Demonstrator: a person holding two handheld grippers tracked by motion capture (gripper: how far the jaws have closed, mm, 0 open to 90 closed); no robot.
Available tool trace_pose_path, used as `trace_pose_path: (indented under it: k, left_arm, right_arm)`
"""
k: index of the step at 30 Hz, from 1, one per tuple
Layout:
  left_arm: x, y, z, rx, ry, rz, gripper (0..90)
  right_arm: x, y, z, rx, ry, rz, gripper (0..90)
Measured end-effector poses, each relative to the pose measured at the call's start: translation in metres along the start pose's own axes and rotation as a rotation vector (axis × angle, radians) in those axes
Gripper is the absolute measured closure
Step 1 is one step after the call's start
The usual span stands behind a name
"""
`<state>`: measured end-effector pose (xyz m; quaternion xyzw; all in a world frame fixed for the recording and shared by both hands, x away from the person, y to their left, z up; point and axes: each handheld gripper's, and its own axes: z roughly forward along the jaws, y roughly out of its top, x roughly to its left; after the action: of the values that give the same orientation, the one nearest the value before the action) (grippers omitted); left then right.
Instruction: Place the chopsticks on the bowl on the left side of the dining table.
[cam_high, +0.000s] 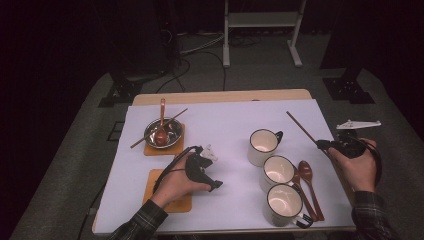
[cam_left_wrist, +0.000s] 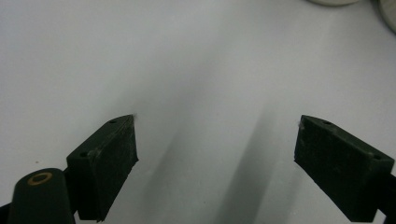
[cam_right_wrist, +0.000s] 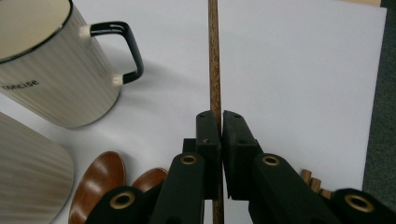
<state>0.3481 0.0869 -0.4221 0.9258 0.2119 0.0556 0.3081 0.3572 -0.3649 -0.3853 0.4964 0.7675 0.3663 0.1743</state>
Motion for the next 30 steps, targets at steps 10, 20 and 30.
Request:
trace_pose_path:
  k: [10,20,30]
  left_arm:
    - [0.005,0.006,-0.009,-0.019,0.003,0.006,8.2]
    - [0.010,0.013,-0.017,-0.028,0.010,0.016,6.4]
    - [0.019,0.020,-0.028,-0.048,0.004,0.026,6.4]
  right_arm:
    - [0.007,0.016,-0.002,-0.010,0.031,-0.030,85.0]
    - [0.014,0.029,-0.003,-0.013,0.060,-0.062,84.9]
    - [0.018,0.039,0.001,-0.012,0.098,-0.089,85.0]
